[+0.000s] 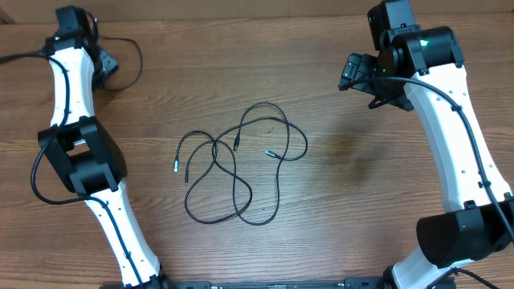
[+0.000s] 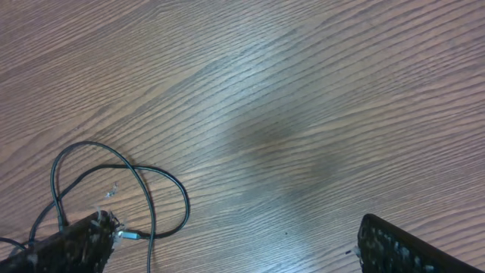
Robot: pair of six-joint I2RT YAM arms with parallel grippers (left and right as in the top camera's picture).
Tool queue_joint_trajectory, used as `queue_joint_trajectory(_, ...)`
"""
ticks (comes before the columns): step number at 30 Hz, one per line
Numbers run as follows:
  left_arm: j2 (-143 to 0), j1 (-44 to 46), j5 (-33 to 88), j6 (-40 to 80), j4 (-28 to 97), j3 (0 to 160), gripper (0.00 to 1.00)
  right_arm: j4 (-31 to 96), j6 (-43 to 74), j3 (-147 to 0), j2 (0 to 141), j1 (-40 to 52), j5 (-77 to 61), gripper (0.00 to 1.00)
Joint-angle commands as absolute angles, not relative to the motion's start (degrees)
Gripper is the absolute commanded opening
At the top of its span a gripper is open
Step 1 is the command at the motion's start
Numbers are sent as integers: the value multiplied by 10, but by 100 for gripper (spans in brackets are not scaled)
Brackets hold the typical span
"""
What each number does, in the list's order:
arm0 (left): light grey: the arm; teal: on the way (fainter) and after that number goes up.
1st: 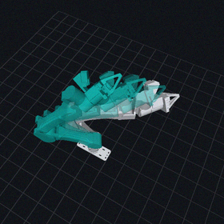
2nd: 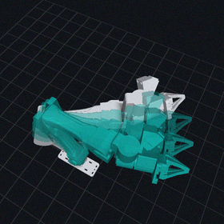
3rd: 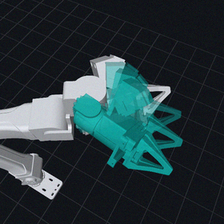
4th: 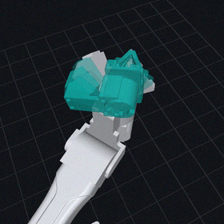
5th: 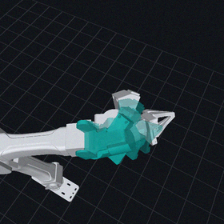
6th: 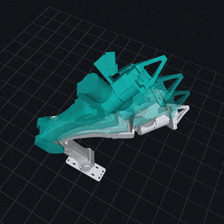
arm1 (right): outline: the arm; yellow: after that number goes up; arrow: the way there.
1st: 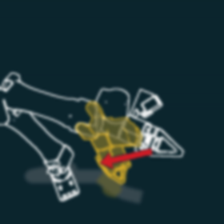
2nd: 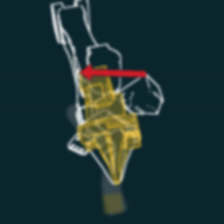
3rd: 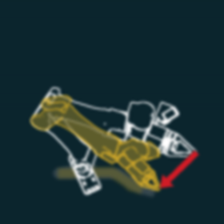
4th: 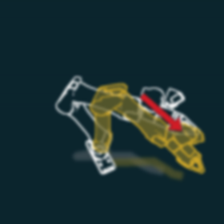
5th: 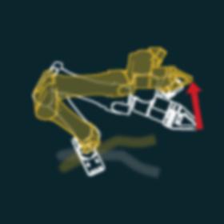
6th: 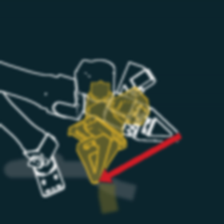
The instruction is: Untangle cables
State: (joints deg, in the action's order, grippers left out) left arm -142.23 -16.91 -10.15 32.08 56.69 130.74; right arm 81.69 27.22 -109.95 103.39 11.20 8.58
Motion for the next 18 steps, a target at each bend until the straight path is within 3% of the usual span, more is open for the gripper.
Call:
queue_joint_trajectory(1, -1432, -179, -122, 369, 553, 1274, 64, 816, 277, -1106, 1033, 111, 94, 100)
queue_joint_trajectory(9, -1432, -180, -78, 341, 419, 1207, 65, 815, 277, -1106, 1033, 111, 94, 100)
queue_joint_trajectory(15, -1432, -180, -79, 354, 367, 1178, 52, 815, 277, -1106, 1033, 111, 94, 100)
queue_joint_trajectory(18, -1432, -180, -78, 368, 354, 1164, 38, 815, 277, -1106, 1033, 111, 94, 100)
